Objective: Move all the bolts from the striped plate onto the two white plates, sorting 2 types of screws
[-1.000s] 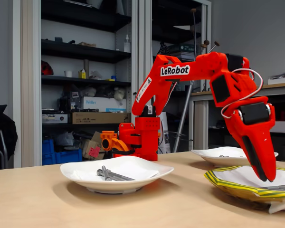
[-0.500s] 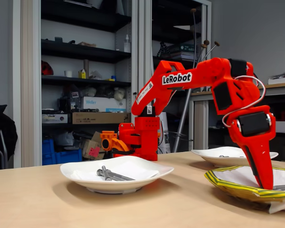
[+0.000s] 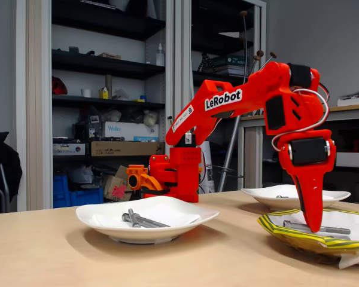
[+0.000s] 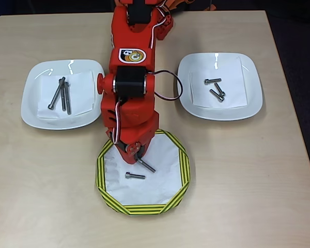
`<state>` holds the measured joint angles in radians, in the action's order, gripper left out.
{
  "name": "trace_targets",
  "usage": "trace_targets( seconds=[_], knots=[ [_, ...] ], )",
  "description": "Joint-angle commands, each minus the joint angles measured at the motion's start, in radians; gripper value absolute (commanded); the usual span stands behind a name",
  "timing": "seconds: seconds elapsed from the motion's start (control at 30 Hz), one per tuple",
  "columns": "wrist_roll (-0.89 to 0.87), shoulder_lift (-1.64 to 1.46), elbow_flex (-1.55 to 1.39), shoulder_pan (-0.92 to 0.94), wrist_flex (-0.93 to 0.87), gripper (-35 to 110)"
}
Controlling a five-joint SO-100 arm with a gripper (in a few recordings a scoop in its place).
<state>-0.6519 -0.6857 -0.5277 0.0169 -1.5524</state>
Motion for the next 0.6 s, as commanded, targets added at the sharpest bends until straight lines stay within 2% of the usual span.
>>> trace_targets(
  seconds=[0.0,0.2,0.4,0.57],
  knots=[
    [0.003,-0.164,-0.044,0.049,-0.012,0],
    [0.005,-0.41,-0.296,0.163,0.002,0],
    [0.055,-0.695,-0.67,0.333,0.049,0],
    [0.27,-0.813,-0.871,0.491,0.098,0]
  ],
)
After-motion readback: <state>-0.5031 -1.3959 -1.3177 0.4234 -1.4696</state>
